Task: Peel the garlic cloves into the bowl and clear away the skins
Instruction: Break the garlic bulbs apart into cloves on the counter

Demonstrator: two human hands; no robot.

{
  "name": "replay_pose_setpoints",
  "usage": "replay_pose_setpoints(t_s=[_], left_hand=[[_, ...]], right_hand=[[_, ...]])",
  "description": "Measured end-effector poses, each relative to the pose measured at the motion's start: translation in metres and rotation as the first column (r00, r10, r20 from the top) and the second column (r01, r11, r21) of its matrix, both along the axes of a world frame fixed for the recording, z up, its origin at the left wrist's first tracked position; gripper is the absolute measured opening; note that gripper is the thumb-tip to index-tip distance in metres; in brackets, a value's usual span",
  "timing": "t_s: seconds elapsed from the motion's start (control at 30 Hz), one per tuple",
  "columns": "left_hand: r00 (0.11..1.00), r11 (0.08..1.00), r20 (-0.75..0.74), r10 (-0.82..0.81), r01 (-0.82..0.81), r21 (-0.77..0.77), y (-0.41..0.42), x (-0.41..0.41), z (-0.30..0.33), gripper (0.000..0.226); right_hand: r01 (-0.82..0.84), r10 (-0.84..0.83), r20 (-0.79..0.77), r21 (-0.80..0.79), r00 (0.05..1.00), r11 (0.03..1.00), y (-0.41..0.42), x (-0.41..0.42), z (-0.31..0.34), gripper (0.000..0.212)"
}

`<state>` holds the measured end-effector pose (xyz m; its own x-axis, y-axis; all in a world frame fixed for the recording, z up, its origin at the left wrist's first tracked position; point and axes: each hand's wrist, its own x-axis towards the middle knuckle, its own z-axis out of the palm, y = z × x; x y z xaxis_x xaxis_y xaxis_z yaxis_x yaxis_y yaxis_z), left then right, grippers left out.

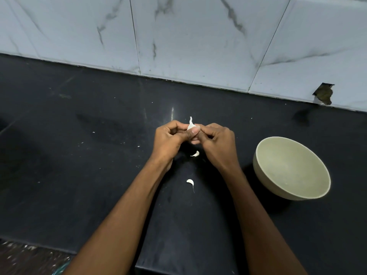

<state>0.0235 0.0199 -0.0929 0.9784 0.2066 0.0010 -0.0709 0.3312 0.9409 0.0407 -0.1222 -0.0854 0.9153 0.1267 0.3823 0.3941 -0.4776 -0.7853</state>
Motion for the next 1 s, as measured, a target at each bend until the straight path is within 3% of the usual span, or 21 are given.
replay_pose_setpoints(t_s=[0.13,0.33,0.7,0.8,0.9,1.0], left_hand=[[1.0,1.0,-0.004,0.004,-0.004,0.014,0.001,0.001,-0.003,0.016],[1.0,0.998,0.007,0.021,-0.021,0.054,0.0,0.001,0.001,0.019],[0.997,0.944,0.081,0.006,-0.032,0.329,0.002,-0.007,-0.012,0.02],[0.998,0.964,0.066,-0.017,-0.002,0.267,0.003,-0.009,-0.01,0.021],[1.0,0.99,0.01,0.004,-0.005,0.139,0.004,-0.004,-0.01,0.02],[0.999,0.998,-0.035,0.009,-0.007,0.059,0.006,0.0,-0.011,0.019]], right_hand=[[-0.018,0.018,-0.029,0.009,0.999,1.0,0.001,0.002,-0.003,0.019],[-0.067,0.127,-0.194,0.286,0.973,0.956,0.003,-0.002,0.003,0.023],[-0.032,0.083,-0.203,0.241,0.976,0.97,0.003,-0.009,0.003,0.02],[-0.046,0.099,-0.21,0.242,0.973,0.969,0.004,-0.013,0.002,0.03],[-0.01,0.121,-0.312,0.334,0.942,0.943,0.0,-0.011,0.004,0.022],[0.049,0.049,-0.327,0.286,0.944,0.957,-0.008,-0.004,0.0,0.017]])
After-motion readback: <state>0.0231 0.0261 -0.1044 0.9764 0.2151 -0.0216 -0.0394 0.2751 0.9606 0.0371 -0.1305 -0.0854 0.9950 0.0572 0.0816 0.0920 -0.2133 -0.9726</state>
